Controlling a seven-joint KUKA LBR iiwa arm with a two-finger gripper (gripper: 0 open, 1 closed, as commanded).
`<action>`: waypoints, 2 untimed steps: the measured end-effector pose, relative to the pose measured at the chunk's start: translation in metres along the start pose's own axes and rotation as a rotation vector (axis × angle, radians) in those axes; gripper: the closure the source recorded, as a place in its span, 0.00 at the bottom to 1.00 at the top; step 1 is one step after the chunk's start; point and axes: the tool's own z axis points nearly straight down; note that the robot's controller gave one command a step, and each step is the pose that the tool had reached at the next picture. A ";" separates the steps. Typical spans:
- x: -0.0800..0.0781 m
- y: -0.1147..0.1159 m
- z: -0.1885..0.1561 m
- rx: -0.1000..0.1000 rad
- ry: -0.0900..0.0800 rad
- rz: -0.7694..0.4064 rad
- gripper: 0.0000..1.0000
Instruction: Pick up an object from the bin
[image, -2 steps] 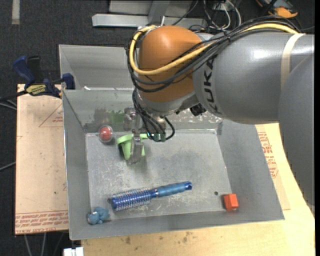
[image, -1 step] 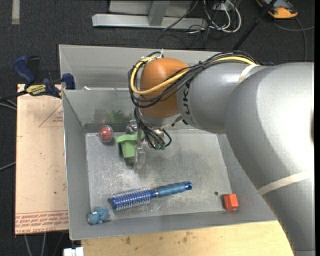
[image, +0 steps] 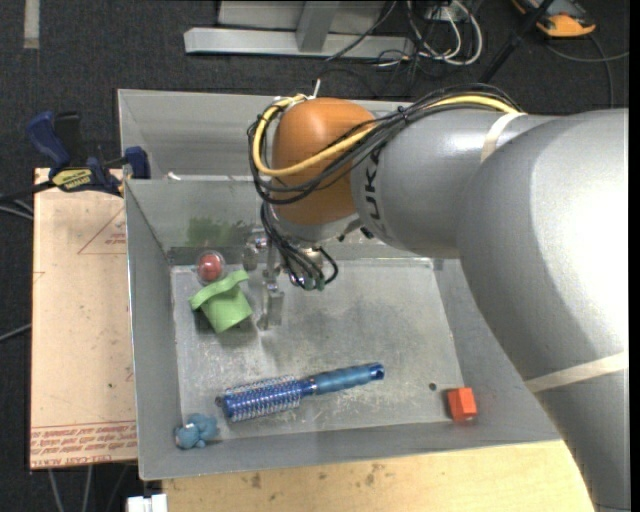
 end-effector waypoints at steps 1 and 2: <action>0.010 0.063 0.002 -0.001 0.002 -0.366 0.00; 0.064 0.105 0.034 0.000 0.010 -0.405 0.00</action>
Offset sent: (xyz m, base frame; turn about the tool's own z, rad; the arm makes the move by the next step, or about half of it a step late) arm -0.0164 0.0585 -0.0024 -0.3649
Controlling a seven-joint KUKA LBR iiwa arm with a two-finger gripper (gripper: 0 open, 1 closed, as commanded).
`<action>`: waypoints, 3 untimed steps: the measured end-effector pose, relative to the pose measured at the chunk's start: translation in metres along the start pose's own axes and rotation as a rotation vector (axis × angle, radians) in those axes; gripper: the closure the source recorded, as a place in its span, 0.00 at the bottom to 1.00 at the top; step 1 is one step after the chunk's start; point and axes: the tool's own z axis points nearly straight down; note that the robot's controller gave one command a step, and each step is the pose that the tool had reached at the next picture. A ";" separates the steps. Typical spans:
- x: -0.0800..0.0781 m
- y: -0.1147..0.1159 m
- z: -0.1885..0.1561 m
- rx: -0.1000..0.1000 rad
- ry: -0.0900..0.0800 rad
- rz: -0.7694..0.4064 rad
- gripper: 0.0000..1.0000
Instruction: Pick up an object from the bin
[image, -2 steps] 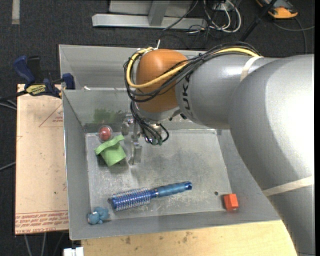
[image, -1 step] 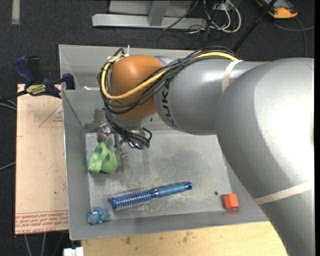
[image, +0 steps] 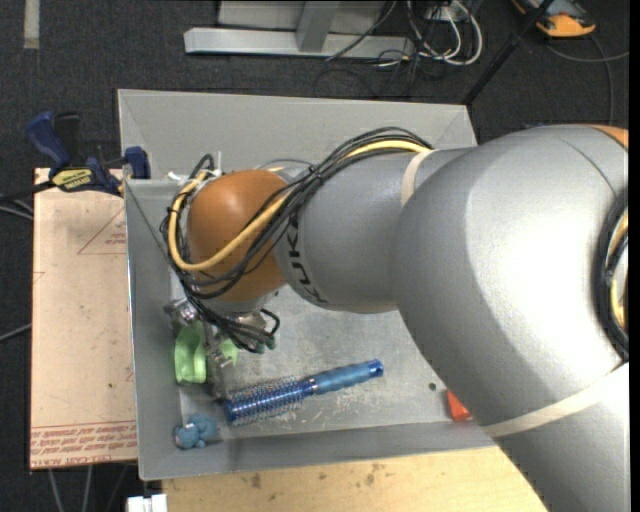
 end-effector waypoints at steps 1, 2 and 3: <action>-0.001 -0.001 -0.001 0.001 -0.003 0.003 0.00; -0.003 -0.001 -0.004 0.000 -0.009 0.003 1.00; -0.005 -0.001 -0.131 0.002 -0.016 0.004 1.00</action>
Offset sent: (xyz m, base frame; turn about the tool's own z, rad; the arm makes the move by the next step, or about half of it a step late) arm 0.0000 0.0000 0.0000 0.0000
